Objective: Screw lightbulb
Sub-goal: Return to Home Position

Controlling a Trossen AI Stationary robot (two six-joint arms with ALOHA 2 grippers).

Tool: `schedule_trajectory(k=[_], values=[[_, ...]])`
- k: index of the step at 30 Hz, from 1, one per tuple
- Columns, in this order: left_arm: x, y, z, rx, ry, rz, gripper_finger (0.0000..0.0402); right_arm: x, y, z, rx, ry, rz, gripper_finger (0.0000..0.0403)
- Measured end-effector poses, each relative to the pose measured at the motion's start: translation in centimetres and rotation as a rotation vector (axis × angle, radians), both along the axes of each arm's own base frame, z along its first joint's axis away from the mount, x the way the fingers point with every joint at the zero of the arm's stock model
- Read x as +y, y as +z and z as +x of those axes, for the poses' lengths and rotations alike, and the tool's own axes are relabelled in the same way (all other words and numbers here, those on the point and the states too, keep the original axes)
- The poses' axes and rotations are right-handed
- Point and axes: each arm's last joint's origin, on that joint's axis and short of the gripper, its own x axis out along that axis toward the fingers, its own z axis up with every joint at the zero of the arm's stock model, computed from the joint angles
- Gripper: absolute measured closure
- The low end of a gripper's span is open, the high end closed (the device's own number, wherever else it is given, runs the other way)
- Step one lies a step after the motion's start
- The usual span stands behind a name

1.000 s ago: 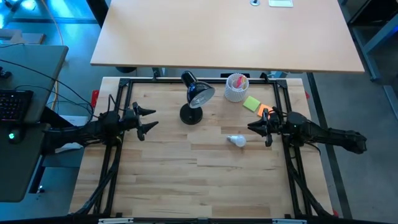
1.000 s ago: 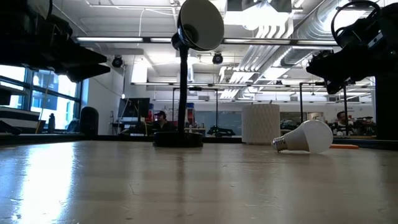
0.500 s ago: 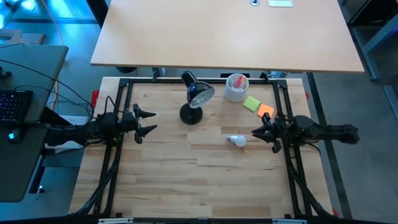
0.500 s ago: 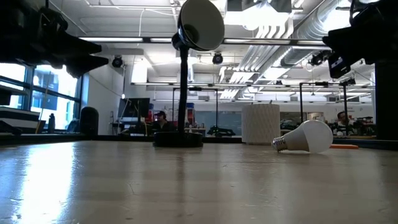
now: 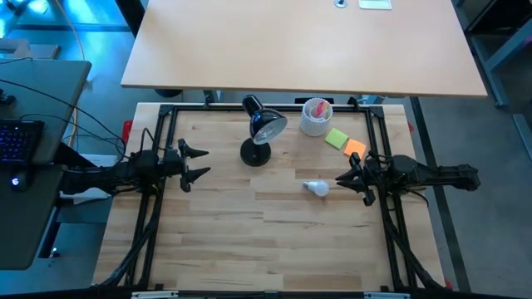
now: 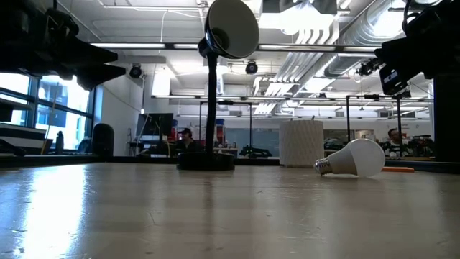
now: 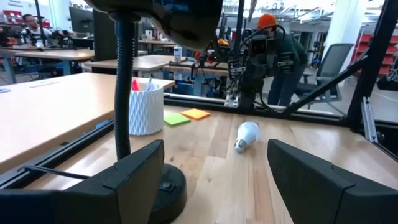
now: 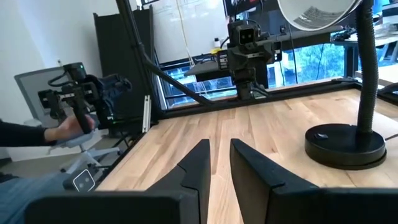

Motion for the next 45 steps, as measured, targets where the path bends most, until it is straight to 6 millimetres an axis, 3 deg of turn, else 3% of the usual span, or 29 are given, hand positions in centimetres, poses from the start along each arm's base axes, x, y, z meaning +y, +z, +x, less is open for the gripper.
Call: schedule_trajectory(k=[10, 24, 33, 37, 45], values=[[-0.02, 0.09, 0.0, -0.014, -0.006, -0.02, 0.0122, -0.03, 0.01, 0.0, -0.01, -0.012, -0.065, 0.0346], [-0.86, -0.21, 0.1, 0.017, -0.262, -0.066, 0.0122, -0.04, -0.03, 0.01, -0.015, -0.016, -0.112, 0.0346], [-0.86, -0.24, 0.11, 0.032, -0.2, 0.058, 0.0122, -0.08, -0.04, 0.01, -0.024, -0.031, -0.197, 0.0346], [-0.61, -0.31, 0.1, 0.043, -0.116, 0.06, 0.0122, -0.25, -0.14, 0.04, -0.003, -0.091, -0.155, 0.0346], [-0.59, -0.3, 0.1, 0.046, -0.112, 0.085, 0.0122, -0.29, -0.15, 0.04, 0.006, -0.1, -0.094, 0.0346]])
